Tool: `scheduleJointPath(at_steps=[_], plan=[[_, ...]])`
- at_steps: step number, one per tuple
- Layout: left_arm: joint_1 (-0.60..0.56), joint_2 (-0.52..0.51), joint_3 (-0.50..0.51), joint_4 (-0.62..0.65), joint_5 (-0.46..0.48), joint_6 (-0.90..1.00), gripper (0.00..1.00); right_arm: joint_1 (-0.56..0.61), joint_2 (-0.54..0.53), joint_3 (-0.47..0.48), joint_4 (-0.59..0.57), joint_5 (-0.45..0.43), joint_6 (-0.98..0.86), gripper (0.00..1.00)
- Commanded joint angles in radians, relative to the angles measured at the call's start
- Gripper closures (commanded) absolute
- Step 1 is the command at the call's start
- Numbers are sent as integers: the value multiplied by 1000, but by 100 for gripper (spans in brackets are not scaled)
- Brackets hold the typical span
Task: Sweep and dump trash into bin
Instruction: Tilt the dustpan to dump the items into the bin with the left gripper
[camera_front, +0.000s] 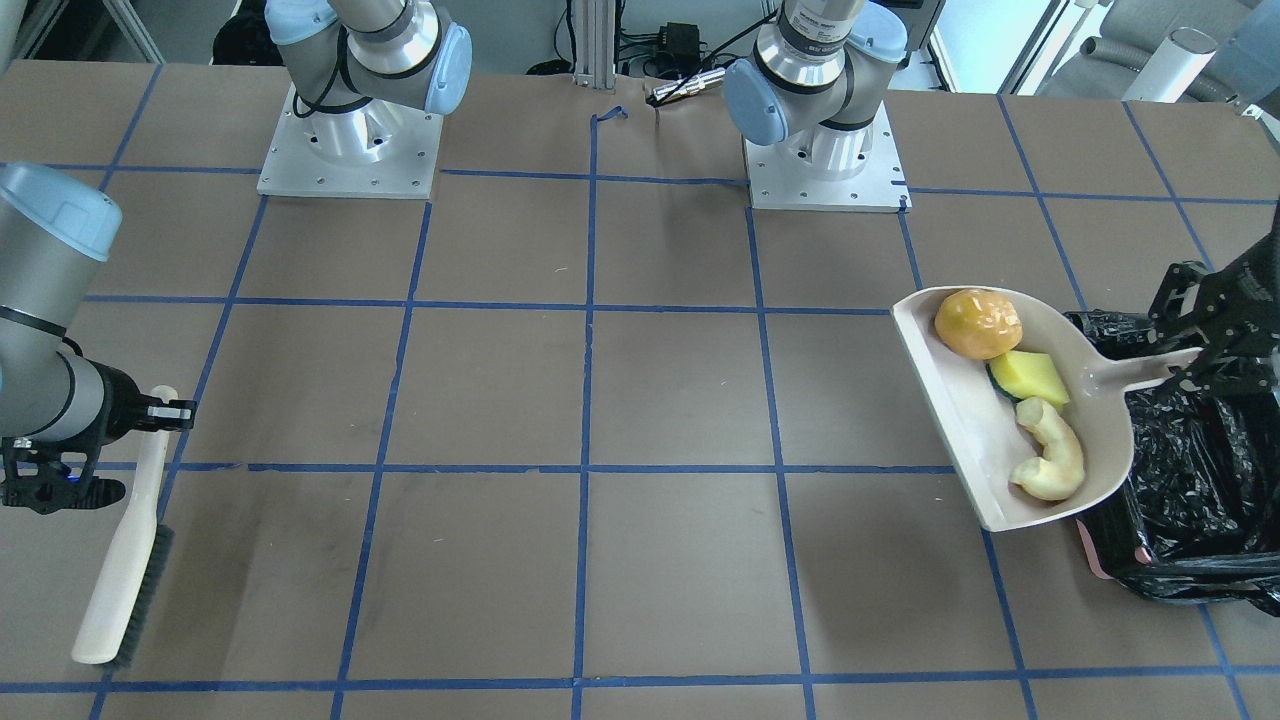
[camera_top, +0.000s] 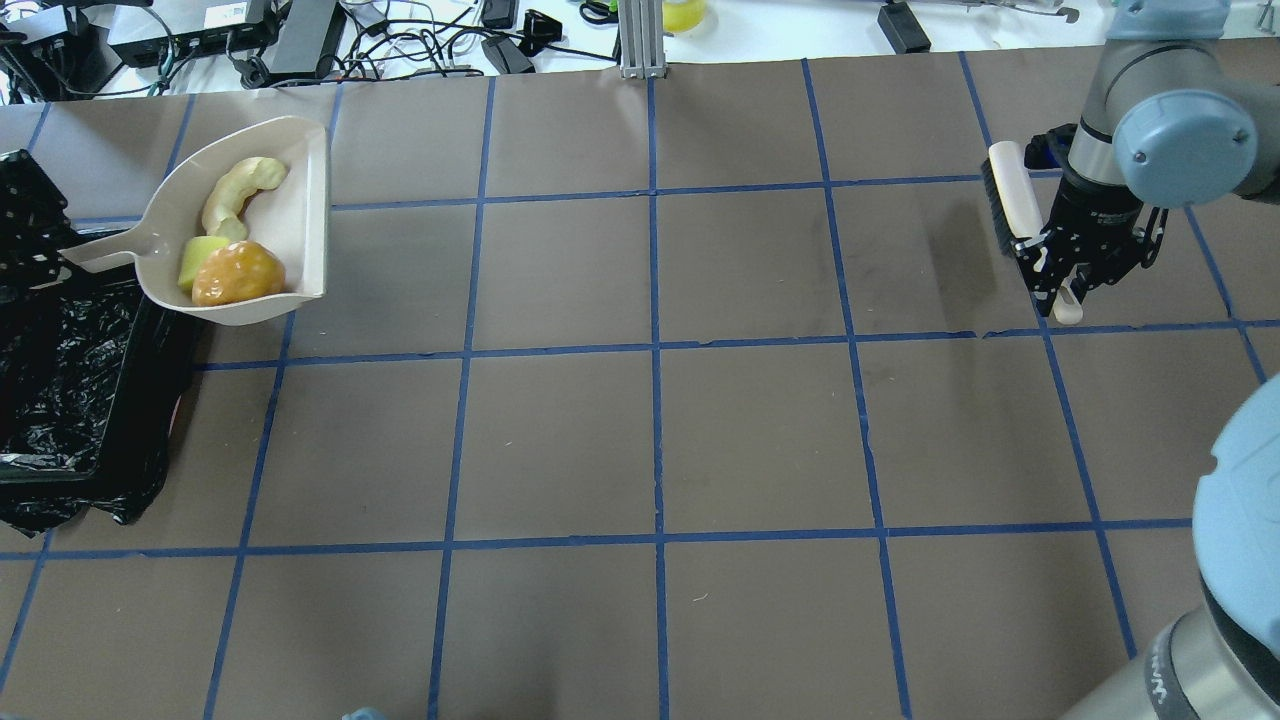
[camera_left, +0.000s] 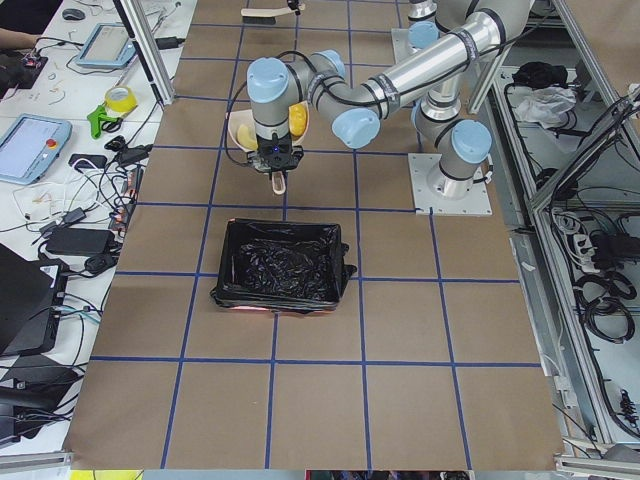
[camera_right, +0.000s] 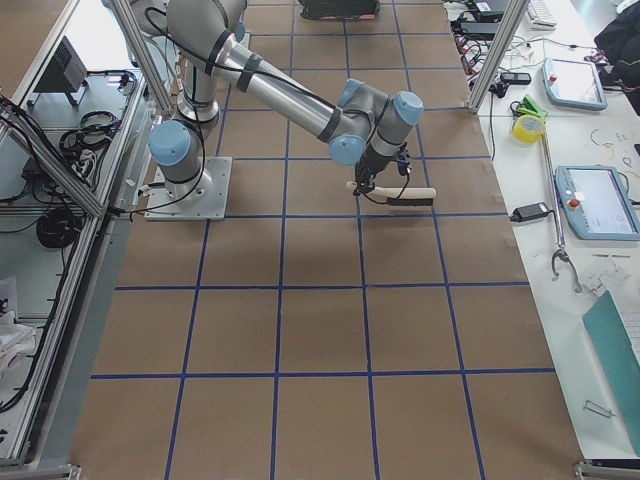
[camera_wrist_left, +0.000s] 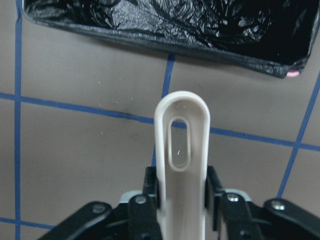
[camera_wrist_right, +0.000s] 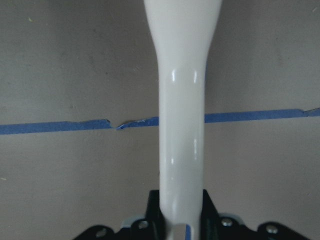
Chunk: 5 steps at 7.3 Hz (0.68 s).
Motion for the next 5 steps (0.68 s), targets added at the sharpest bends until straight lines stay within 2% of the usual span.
scheduleJointPath(at_steps=[1, 2, 5], plan=[[87, -18, 34, 10, 21, 107, 100, -24, -5, 50, -49, -1, -15, 96], [118, -27, 57, 10, 56, 149, 100, -25, -5, 52, -49, 2, -13, 95], [202, -79, 77, 102, 71, 339, 100, -23, -3, 52, -49, -4, -18, 89]])
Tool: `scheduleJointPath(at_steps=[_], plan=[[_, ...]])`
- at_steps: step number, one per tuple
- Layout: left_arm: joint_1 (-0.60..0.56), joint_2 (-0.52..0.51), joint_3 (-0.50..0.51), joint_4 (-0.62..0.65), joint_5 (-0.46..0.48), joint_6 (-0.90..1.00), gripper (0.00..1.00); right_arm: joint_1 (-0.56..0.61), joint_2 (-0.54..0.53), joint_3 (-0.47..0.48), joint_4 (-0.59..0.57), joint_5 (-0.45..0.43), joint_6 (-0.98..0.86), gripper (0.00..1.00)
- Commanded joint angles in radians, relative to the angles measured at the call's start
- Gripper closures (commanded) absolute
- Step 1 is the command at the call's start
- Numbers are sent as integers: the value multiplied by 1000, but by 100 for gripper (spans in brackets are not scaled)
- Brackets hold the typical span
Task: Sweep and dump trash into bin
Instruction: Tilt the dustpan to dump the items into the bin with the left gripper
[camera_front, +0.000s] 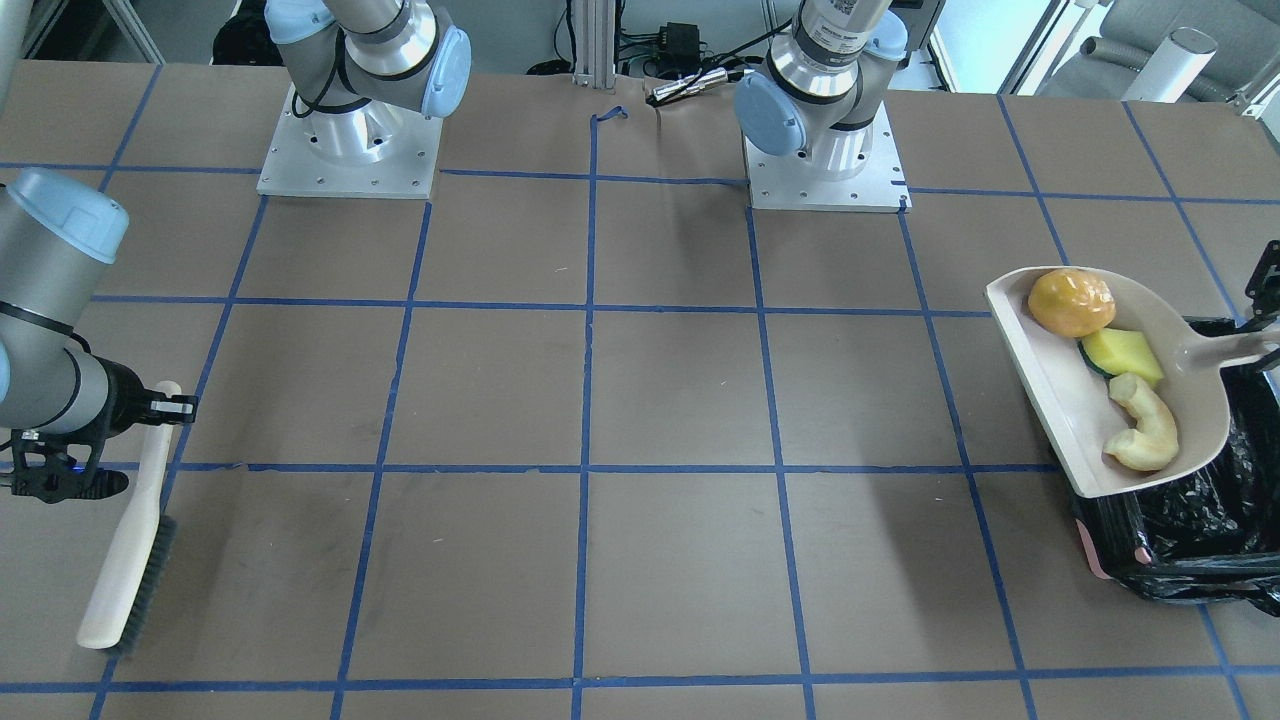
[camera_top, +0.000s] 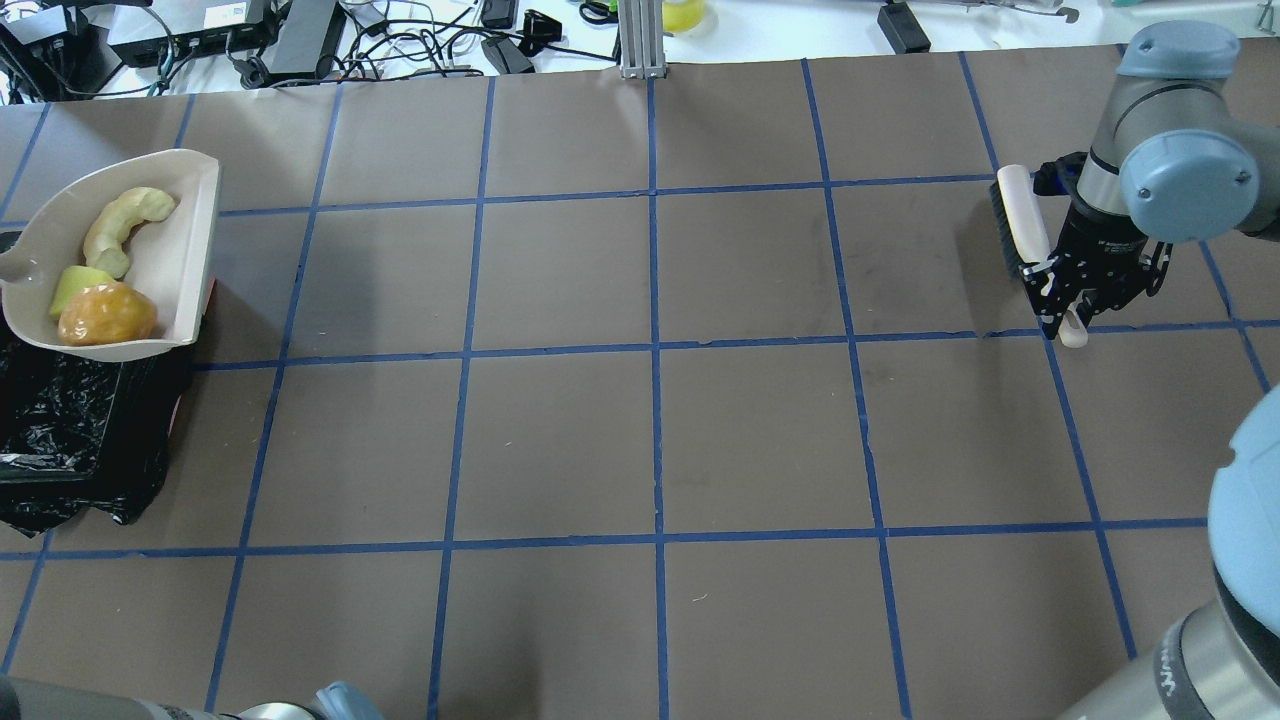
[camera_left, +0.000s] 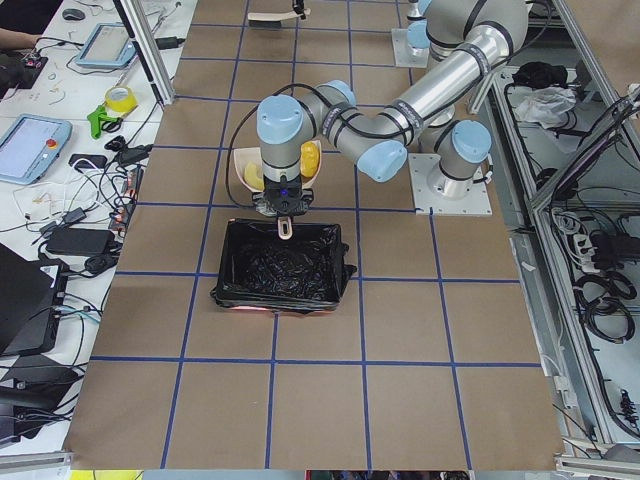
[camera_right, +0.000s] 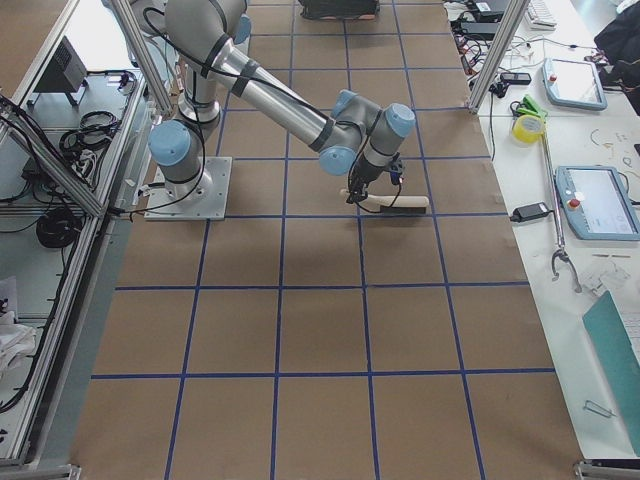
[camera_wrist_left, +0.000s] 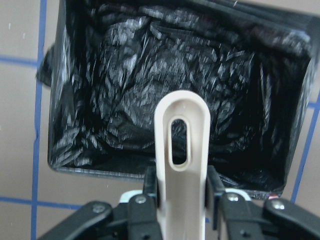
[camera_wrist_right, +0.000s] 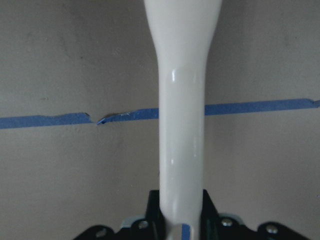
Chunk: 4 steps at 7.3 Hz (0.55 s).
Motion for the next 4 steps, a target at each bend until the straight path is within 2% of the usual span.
scheduleJointPath(at_steps=[1, 3, 4], plan=[[70, -52, 40, 39, 7, 87, 100, -1, -1, 1, 1, -5, -21, 89], [84, -99, 103, 59, 9, 159, 100, -1, 5, -1, -14, -2, -72, 87], [84, -127, 112, 137, 33, 187, 100, 1, 5, -1, -16, -2, -69, 84]])
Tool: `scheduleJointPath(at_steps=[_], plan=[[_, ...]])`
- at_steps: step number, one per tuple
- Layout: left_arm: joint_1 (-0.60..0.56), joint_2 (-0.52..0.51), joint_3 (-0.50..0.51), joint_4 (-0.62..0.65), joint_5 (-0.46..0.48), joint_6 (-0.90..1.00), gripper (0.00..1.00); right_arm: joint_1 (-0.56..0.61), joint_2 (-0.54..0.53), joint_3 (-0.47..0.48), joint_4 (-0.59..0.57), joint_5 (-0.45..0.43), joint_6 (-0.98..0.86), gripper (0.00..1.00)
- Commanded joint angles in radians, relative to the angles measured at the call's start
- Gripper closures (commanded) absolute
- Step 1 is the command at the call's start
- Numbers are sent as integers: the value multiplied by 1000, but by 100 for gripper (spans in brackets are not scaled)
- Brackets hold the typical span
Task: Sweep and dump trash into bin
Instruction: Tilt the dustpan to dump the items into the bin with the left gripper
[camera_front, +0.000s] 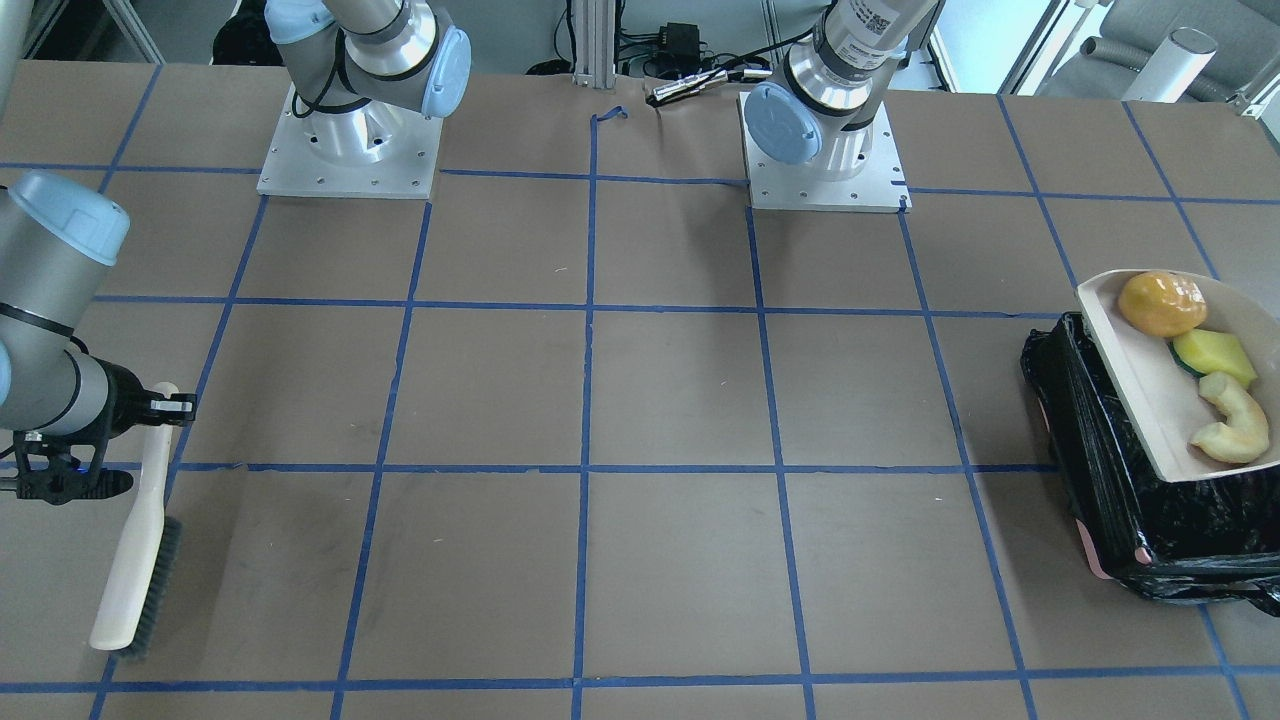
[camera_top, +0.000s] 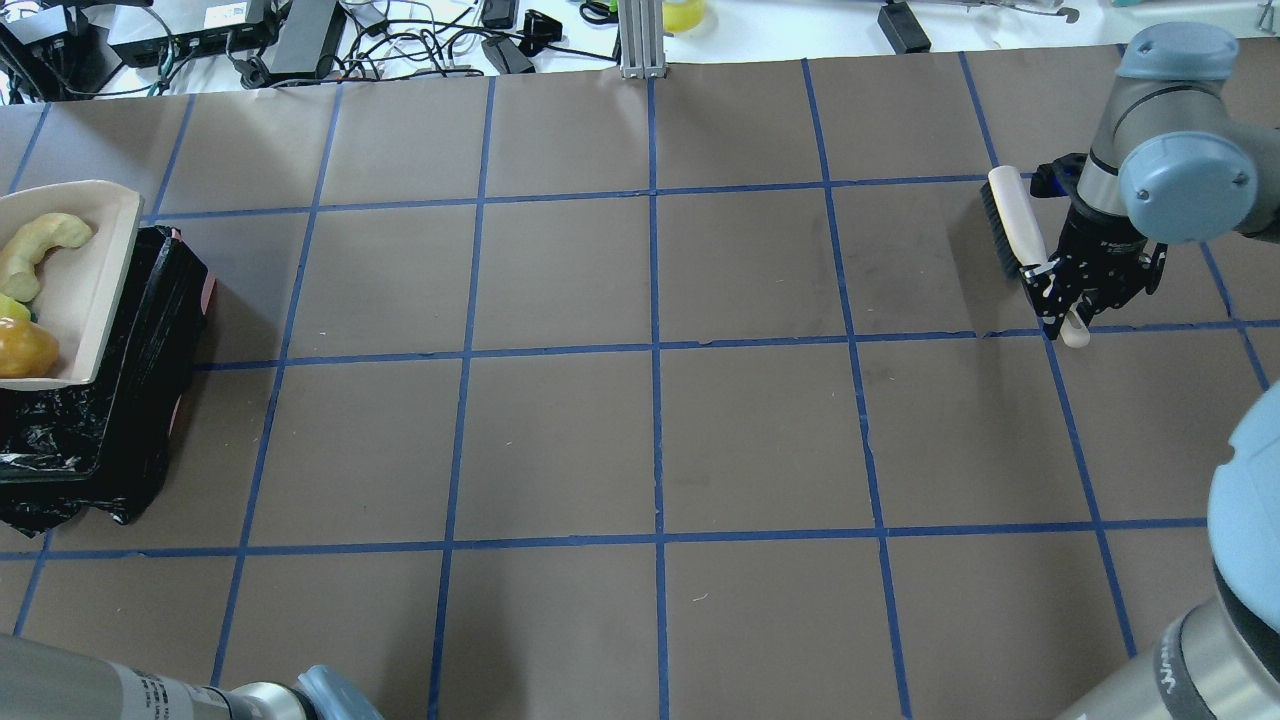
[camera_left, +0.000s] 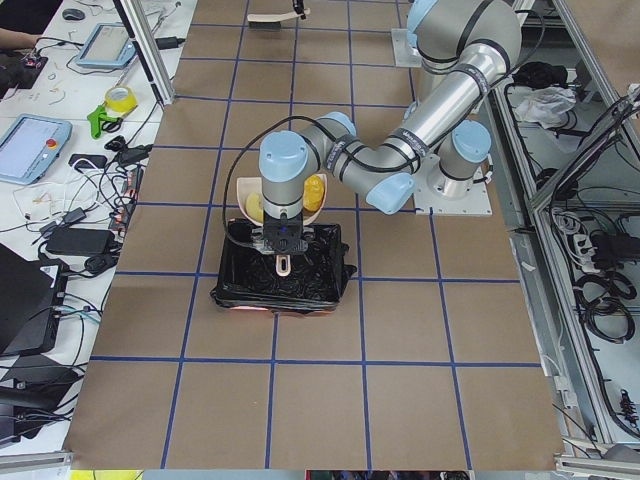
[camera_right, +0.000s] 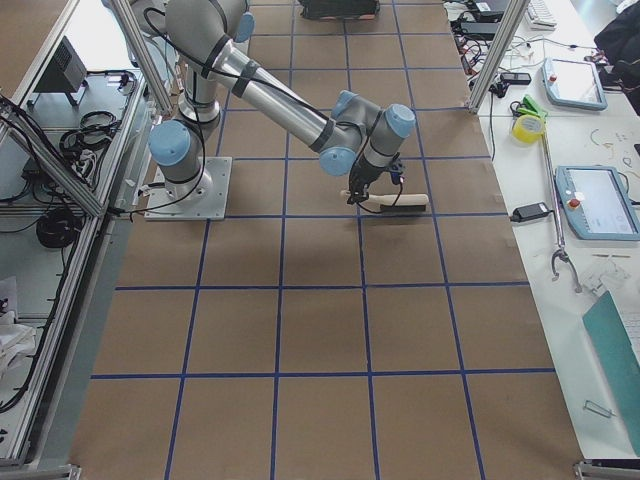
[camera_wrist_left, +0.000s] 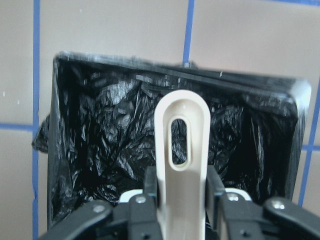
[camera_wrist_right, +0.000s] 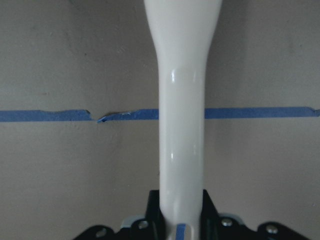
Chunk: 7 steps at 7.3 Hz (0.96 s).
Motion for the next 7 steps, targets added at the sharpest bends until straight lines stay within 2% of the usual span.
scheduleJointPath(at_steps=[1, 2, 3, 4, 5, 7], plan=[[4, -58, 26, 142, 64, 96, 100, 0, 6, -1, -20, 2, -3, 73], [6, -69, 28, 182, 69, 157, 100, 0, 7, 1, -34, 3, -6, 49], [16, -75, 28, 190, 70, 213, 100, 1, 7, 1, -34, 3, -4, 37], [18, -88, 16, 274, 127, 247, 100, 1, 7, 1, -36, 3, -3, 26], [18, -95, 16, 299, 144, 245, 100, 1, 7, -2, -36, 3, -3, 20], [13, -112, 3, 409, 147, 233, 100, 7, -8, -16, -33, 5, 2, 16]])
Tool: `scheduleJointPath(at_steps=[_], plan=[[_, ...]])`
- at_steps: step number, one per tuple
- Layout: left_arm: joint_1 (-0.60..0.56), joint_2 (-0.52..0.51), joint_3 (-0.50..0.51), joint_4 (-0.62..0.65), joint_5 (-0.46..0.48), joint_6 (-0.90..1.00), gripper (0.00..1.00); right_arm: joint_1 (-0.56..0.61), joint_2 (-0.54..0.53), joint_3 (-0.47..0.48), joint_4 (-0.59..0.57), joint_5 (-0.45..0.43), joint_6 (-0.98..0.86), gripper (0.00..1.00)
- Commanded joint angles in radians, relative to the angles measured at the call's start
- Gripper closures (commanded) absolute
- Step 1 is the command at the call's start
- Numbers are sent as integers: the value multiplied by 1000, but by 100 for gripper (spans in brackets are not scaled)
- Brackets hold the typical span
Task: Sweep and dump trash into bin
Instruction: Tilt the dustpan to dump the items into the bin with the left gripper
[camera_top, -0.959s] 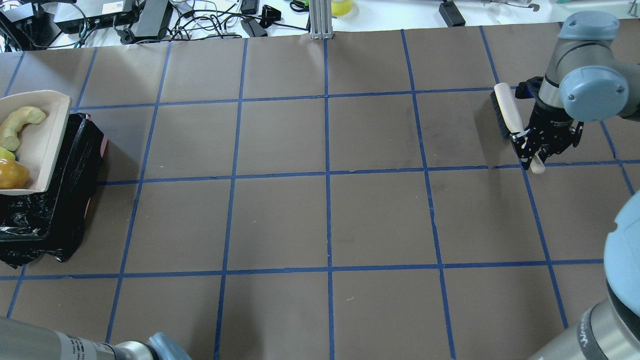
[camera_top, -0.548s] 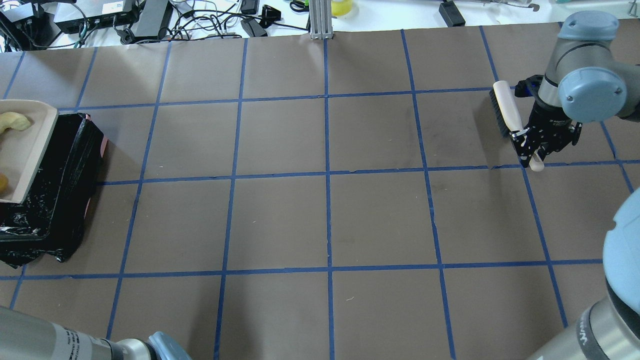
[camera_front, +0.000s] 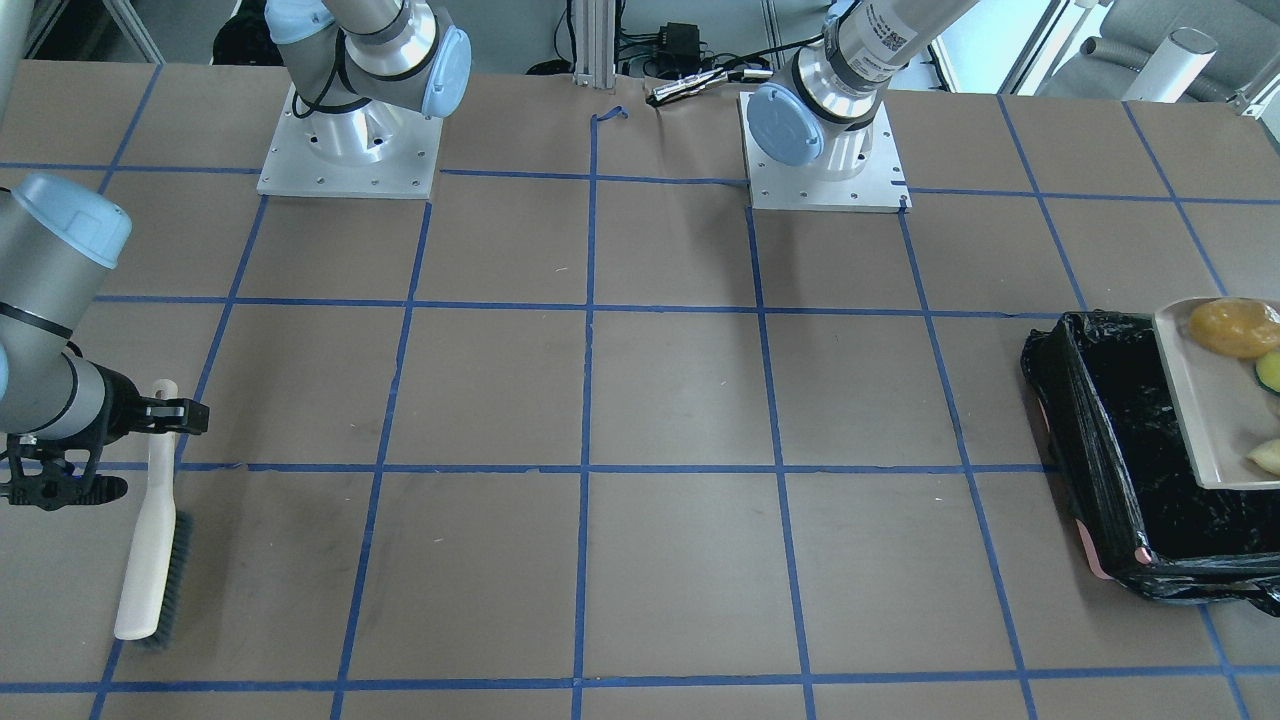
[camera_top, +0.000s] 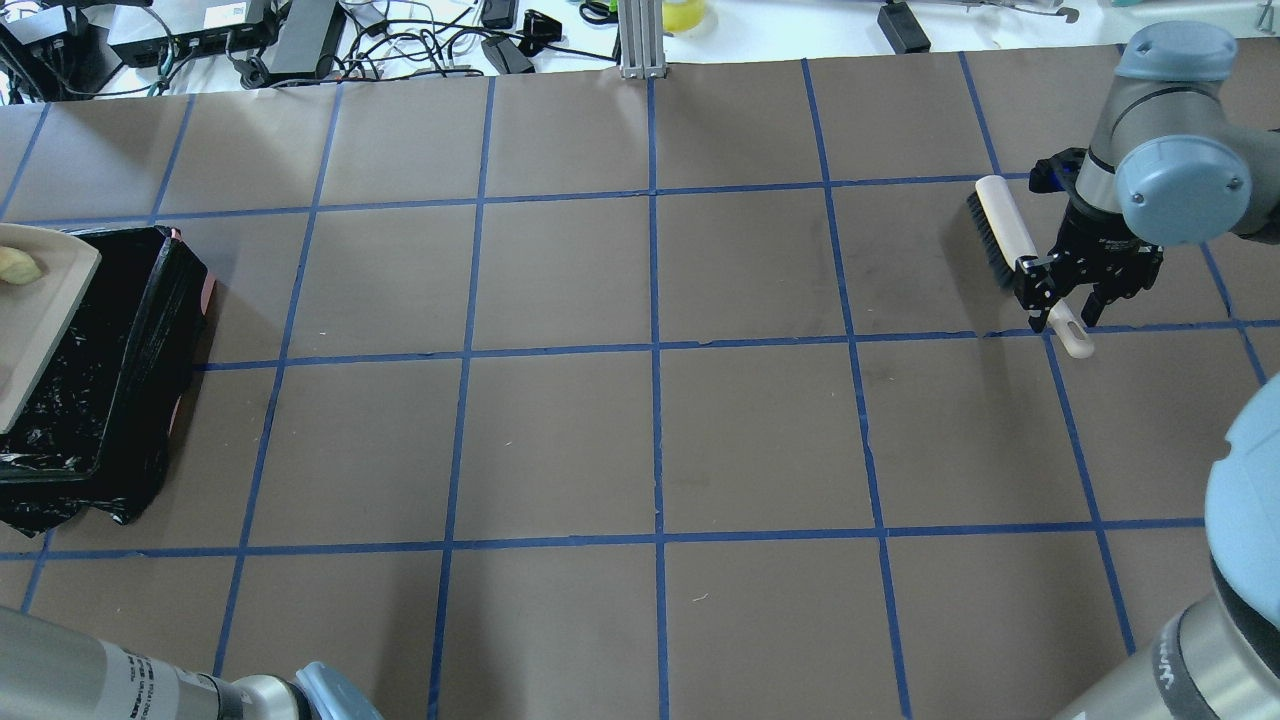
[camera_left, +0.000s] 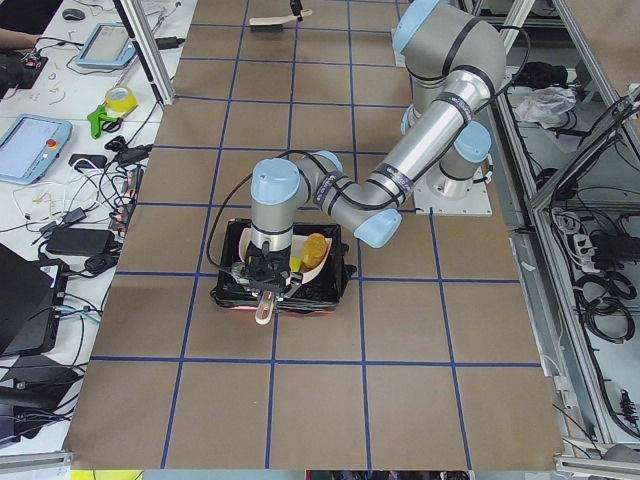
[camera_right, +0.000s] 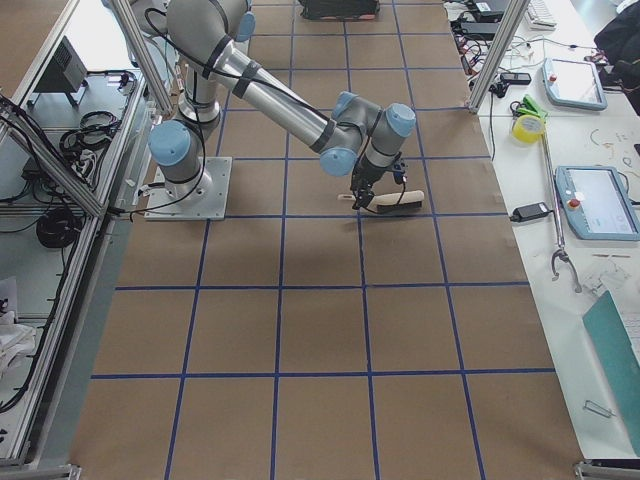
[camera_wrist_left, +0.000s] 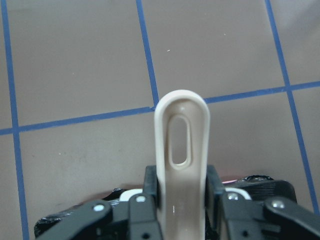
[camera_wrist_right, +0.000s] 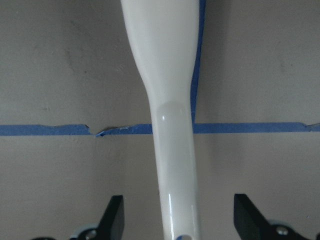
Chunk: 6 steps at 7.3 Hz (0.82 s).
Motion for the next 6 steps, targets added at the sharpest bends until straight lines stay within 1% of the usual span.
scheduleJointPath(at_steps=[1, 2, 3, 4, 5, 6], plan=[[-19, -11, -19, 99, 68, -30, 100, 9, -24, -25, 2, 3, 1, 16], [-65, -10, -31, 127, 143, -53, 100, 20, -55, -52, 5, 4, 4, 16], [-106, 4, -33, 132, 222, -66, 100, 47, -95, -84, 21, 39, 15, 11], [-158, 13, -35, 134, 275, -81, 100, 78, -135, -103, 44, 67, 54, 5], [-180, 12, -39, 134, 323, -68, 100, 115, -170, -129, 95, 70, 106, 0], [-180, 23, -59, 135, 324, -48, 100, 182, -198, -165, 142, 70, 171, 0]])
